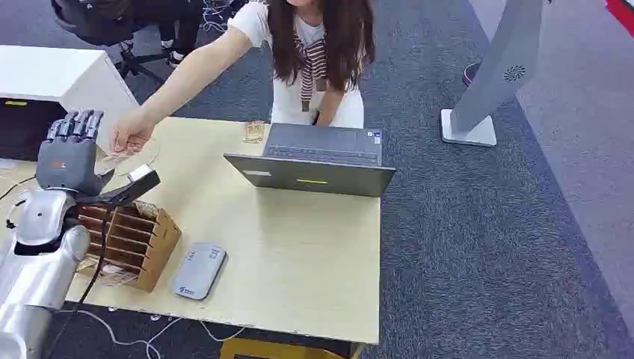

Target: Pass the card to the sensor for recognition and then transmit it.

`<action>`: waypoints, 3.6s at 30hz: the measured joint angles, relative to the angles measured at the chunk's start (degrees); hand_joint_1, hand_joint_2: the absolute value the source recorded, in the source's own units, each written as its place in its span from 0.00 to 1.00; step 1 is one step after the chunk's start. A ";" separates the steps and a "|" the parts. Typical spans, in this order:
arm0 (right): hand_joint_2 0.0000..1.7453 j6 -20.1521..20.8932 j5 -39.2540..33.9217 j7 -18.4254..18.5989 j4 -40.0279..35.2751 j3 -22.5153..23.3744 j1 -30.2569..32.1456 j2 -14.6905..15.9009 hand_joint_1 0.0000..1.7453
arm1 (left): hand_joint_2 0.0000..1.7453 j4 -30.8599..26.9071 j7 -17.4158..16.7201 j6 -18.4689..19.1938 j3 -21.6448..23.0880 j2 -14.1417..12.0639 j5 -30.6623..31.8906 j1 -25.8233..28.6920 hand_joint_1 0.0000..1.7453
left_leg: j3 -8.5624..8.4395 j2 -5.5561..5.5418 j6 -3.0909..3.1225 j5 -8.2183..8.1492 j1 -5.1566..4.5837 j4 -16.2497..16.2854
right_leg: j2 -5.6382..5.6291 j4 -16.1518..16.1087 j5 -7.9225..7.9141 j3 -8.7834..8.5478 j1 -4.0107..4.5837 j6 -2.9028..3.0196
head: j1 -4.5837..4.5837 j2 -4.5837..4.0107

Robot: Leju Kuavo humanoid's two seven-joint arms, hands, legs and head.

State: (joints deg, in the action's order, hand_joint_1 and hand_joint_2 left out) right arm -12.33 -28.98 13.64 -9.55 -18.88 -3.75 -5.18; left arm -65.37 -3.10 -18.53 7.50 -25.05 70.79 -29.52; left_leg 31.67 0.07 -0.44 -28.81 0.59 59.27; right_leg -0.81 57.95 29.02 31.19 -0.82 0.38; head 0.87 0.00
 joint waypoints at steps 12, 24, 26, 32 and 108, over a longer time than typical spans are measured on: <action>1.00 0.00 0.00 0.00 0.11 -0.02 0.08 0.00 0.00 | 1.00 -0.79 0.00 0.11 0.37 -0.22 -0.02 0.00 1.00 | -0.01 0.03 0.00 0.00 0.00 0.00 | -0.03 0.00 -0.01 0.00 0.00 -0.02 | 0.02 0.00; 1.00 -0.09 -0.33 -0.35 0.13 -0.02 0.14 0.00 0.00 | 1.00 -7.01 4.39 -2.58 1.66 1.20 -3.94 4.54 1.00 | 0.01 0.02 0.00 0.00 -0.01 0.00 | -0.03 -0.02 -0.02 0.01 -0.01 -0.03 | 0.00 0.00; 1.00 -0.13 -0.33 -0.37 0.13 -0.02 0.14 0.00 0.00 | 1.00 -9.45 4.39 -2.75 2.38 1.97 -3.71 6.08 1.00 | 0.03 0.03 0.00 -0.01 -0.01 0.01 | -0.03 -0.03 -0.02 0.01 -0.01 -0.04 | 0.00 0.00; 1.00 -0.28 -0.96 -0.70 0.13 -0.02 0.20 0.00 0.00 | 1.00 -15.98 6.05 -4.59 5.29 4.20 -2.97 9.22 1.00 | 0.05 0.01 0.01 -0.01 -0.01 0.04 | -0.02 -0.05 -0.03 0.02 -0.01 -0.05 | 0.00 0.00; 1.00 -2.95 -2.32 -0.24 0.13 1.53 1.17 -0.33 0.00 | 1.00 -22.12 -10.64 8.98 10.93 7.04 11.85 32.69 1.00 | 0.14 -0.01 0.04 -0.03 -0.01 0.03 | 0.05 -0.06 -0.04 0.04 -0.01 -0.07 | 0.00 0.00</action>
State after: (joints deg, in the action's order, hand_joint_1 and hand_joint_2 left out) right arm -15.28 -31.30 13.40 -9.42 -17.35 -2.58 -5.51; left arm -87.49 -13.75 -9.55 18.43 -18.01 82.64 3.17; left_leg 31.81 0.05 -0.40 -28.84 0.58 59.30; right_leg -0.76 57.89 28.99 31.23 -0.83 0.30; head 0.87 0.00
